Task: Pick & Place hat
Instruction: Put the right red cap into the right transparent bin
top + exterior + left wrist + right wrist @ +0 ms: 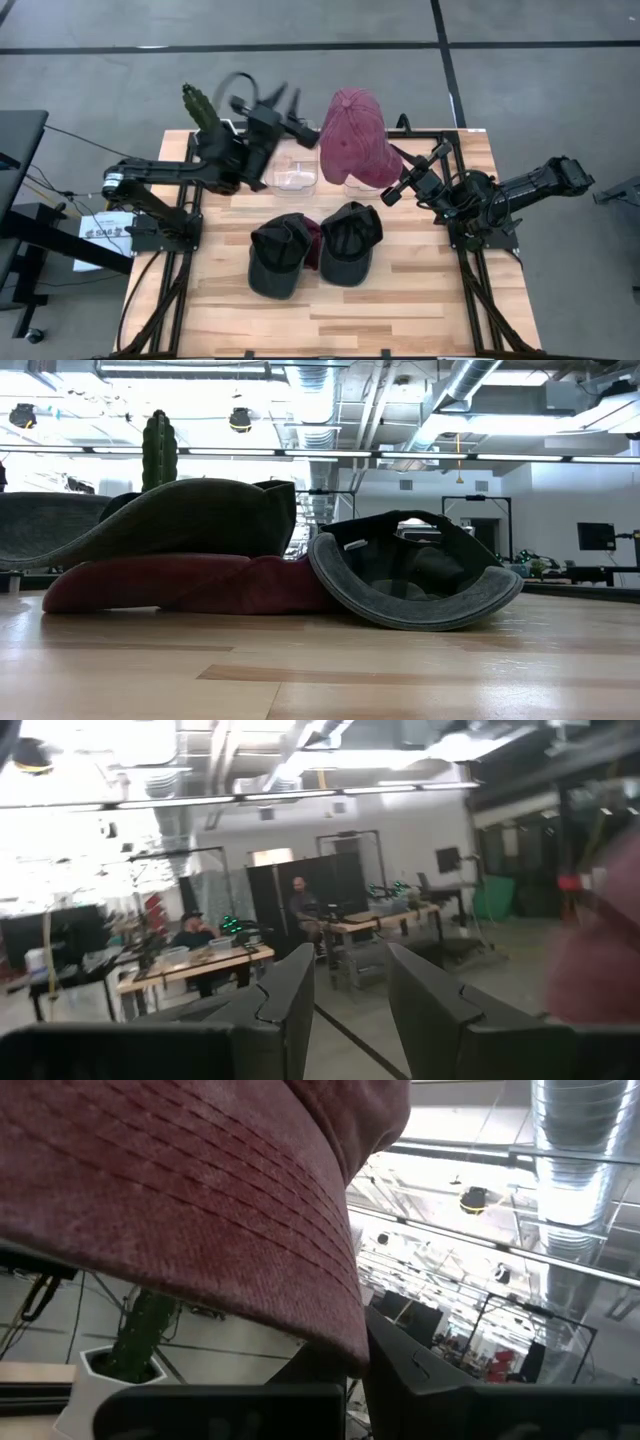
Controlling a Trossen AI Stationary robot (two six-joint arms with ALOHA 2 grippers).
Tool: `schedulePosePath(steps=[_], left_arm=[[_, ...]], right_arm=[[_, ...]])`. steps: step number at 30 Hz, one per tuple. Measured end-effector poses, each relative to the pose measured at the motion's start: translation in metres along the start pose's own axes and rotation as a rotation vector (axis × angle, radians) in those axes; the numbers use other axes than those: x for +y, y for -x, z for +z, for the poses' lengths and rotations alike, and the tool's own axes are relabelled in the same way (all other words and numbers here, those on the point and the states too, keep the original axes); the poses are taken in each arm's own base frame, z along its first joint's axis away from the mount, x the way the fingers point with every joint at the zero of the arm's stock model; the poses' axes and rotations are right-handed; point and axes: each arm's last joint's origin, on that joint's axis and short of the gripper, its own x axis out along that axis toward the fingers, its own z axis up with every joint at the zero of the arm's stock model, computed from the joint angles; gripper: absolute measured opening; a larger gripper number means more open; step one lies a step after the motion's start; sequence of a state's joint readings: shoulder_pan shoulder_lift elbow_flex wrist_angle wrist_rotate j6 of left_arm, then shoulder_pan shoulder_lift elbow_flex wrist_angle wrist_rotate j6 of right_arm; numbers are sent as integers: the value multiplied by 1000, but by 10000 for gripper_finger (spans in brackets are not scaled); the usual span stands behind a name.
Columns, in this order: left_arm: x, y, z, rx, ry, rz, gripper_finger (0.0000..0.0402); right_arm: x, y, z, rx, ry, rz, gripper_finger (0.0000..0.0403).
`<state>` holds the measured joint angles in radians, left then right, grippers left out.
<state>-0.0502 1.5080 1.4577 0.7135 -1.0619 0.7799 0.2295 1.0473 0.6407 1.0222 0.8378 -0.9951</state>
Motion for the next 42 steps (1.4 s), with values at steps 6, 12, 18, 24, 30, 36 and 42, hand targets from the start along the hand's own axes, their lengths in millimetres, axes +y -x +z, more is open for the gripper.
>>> schedulePosePath(steps=[6, 12, 18, 24, 30, 36, 42], left_arm=[[-21, -2, -12, -50, -12, -87, 122], [-30, -3, -15, -120, 38, -184, 122], [-29, -4, -12, -168, 104, -231, 122], [-29, -6, -7, -244, 243, -337, 122], [-31, -5, -14, -234, 262, -360, 122], [-37, -3, -32, -158, 187, -330, 122], [-32, -11, -35, -182, 207, -305, 122]], right_arm=[[3, 0, -3, 18, -2, 25, 1], [12, 0, -8, 49, 2, 98, 1], [24, 1, -15, 60, 16, 201, 1], [42, -4, -26, 93, 65, 221, 1], [41, -9, -25, 87, 68, 125, 1], [36, -5, -15, 40, 66, 106, 1], [41, -4, -20, 71, 75, 144, 1]])
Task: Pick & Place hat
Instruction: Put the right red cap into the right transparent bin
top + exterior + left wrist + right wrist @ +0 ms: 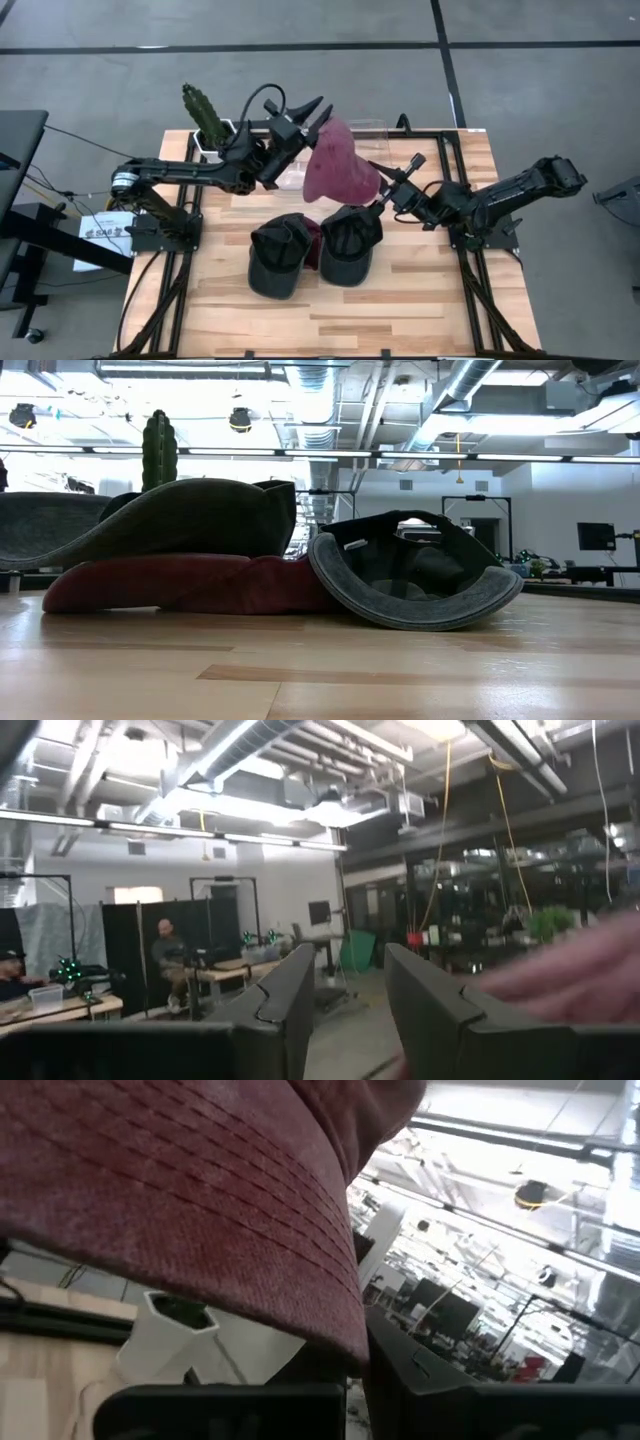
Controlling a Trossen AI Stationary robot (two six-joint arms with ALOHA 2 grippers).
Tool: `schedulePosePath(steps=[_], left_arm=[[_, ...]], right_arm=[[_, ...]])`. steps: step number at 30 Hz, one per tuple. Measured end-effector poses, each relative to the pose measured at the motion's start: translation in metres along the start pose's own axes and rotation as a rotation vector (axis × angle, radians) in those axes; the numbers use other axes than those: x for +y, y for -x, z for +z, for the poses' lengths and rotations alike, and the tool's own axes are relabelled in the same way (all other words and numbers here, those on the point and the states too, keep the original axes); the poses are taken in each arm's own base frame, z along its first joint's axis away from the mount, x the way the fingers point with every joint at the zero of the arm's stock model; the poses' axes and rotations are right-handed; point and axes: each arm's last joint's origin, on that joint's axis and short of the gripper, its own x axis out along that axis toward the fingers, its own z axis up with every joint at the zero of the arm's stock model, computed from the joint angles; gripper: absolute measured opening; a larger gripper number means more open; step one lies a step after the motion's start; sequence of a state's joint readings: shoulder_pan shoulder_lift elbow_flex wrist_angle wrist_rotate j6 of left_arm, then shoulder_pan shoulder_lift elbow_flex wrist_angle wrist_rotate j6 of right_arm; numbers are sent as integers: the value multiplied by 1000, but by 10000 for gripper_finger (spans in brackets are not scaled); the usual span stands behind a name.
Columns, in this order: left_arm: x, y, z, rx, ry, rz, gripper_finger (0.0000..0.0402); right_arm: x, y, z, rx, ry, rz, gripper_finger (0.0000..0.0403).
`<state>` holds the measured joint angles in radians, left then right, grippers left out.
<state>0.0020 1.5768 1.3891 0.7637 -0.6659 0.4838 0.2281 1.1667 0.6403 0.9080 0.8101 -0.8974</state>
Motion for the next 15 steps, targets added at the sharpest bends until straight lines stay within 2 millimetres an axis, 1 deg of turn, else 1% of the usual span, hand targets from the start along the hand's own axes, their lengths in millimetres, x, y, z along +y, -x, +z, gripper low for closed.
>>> schedulePosePath(steps=[8, 11, 15], left_arm=[[10, -5, 5, -84, 47, 19, 122], [11, -6, 5, -108, 113, -14, 122], [9, -6, 6, -150, 193, -108, 122]], right_arm=[[3, -2, -6, 40, -6, 24, 1], [2, -3, -6, 38, -11, 16, 1], [-1, -6, -8, 43, -12, -1, 1]])
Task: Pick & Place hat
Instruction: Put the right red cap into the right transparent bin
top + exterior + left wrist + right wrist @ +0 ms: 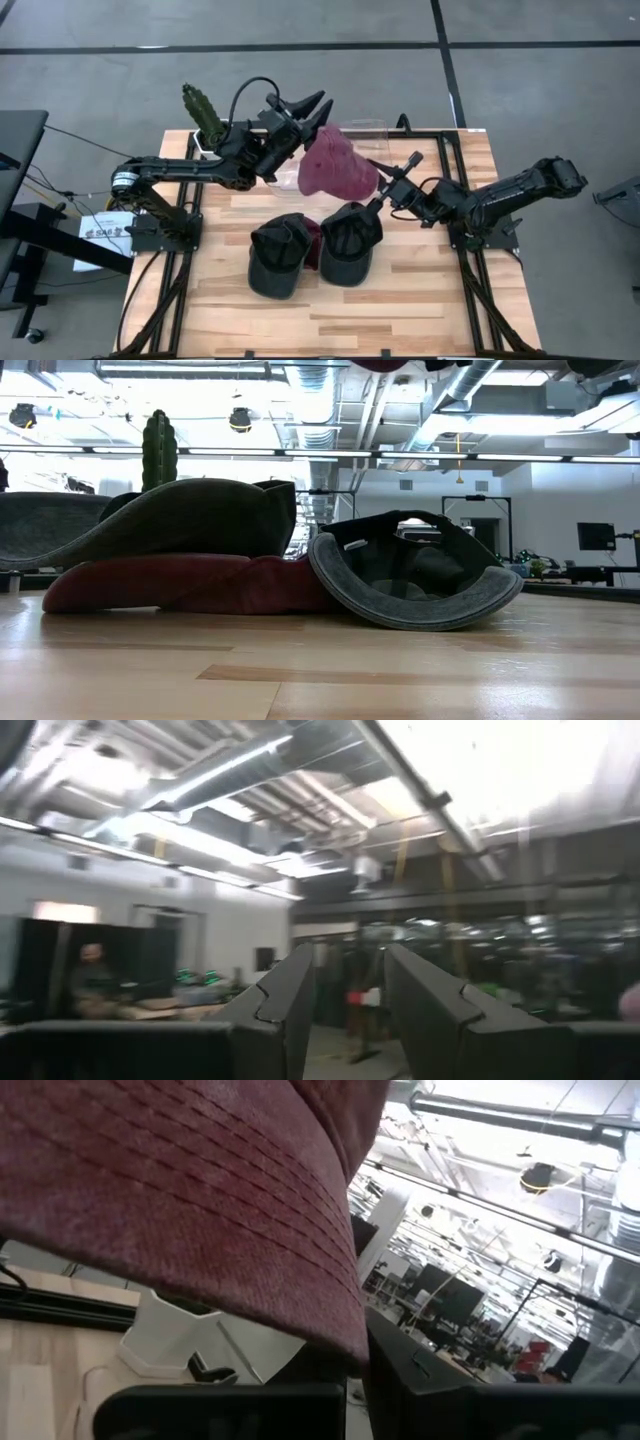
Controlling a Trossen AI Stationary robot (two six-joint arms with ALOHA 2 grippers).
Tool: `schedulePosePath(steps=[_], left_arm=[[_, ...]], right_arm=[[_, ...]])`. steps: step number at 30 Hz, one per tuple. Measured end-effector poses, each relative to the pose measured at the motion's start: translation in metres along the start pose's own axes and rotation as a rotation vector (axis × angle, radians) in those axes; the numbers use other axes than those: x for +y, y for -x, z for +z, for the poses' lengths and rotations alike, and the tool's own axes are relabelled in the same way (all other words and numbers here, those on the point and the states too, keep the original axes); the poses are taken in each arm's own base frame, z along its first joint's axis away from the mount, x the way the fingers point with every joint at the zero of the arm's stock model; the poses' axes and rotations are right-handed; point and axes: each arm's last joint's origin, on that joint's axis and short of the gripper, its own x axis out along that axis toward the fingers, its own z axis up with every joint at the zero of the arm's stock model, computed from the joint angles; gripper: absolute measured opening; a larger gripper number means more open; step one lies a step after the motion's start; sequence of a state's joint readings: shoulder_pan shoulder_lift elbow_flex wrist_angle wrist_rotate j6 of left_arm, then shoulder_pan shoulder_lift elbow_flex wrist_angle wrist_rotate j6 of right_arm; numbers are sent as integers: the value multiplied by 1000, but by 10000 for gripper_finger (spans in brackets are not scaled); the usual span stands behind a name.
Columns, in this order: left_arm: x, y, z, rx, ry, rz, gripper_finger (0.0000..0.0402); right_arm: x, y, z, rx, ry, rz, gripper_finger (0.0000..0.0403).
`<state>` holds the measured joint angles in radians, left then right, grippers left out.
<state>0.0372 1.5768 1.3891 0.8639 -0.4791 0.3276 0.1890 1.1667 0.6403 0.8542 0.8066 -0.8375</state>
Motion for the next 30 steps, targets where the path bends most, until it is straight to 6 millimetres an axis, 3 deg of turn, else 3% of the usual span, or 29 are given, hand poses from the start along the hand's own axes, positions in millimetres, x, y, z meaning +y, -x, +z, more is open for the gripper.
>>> schedulePosePath(steps=[30], left_arm=[[3, -3, -9, 58, -76, -8, 122]], right_arm=[[-3, -2, 0, -2, -16, -26, 1]])
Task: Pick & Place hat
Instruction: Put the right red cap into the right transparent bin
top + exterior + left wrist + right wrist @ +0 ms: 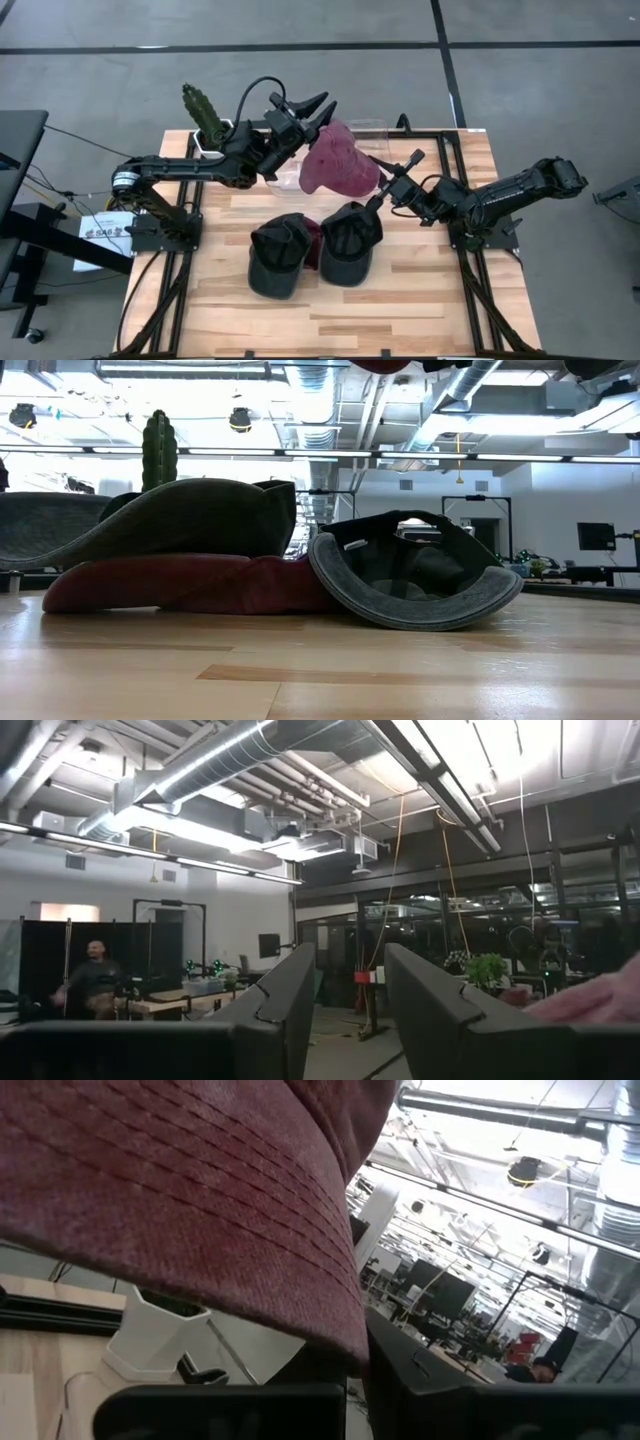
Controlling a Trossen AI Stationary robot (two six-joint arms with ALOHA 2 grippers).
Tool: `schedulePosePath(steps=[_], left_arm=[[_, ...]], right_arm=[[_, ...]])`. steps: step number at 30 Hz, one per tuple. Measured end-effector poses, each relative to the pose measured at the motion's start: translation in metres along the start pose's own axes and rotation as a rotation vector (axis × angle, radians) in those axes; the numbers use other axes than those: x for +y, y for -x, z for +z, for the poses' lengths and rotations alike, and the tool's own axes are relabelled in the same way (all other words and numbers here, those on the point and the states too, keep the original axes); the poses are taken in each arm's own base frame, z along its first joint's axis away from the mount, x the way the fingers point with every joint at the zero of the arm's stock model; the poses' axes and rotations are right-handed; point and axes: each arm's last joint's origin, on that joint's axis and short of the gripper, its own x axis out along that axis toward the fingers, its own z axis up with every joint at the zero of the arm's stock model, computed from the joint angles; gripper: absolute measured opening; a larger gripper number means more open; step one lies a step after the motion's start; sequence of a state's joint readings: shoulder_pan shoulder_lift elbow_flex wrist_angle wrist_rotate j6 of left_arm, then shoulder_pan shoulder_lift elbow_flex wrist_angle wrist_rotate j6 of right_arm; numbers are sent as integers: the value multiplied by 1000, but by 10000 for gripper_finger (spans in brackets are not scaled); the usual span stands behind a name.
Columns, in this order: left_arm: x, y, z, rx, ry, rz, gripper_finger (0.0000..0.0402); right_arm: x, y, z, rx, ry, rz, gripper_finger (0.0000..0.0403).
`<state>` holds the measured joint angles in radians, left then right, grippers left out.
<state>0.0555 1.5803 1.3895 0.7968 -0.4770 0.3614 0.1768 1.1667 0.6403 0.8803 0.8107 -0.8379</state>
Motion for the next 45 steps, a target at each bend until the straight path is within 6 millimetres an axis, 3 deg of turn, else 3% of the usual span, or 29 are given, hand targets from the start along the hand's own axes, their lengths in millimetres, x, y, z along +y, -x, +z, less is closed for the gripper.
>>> schedulePosePath(steps=[12, 27, 33, 45], left_arm=[[-3, 9, 5, 142, -42, 67, 122], [-14, 18, 9, 186, -91, -18, 122], [-12, 19, 19, 138, -34, -79, 122], [-9, 14, 16, 84, 109, -169, 122]], right_arm=[[1, 0, -1, 5, 7, 4, 1], [1, 0, 0, 2, 8, 10, 1], [4, 4, 3, -33, -17, 50, 1], [6, 2, 4, -114, -152, 142, 1]])
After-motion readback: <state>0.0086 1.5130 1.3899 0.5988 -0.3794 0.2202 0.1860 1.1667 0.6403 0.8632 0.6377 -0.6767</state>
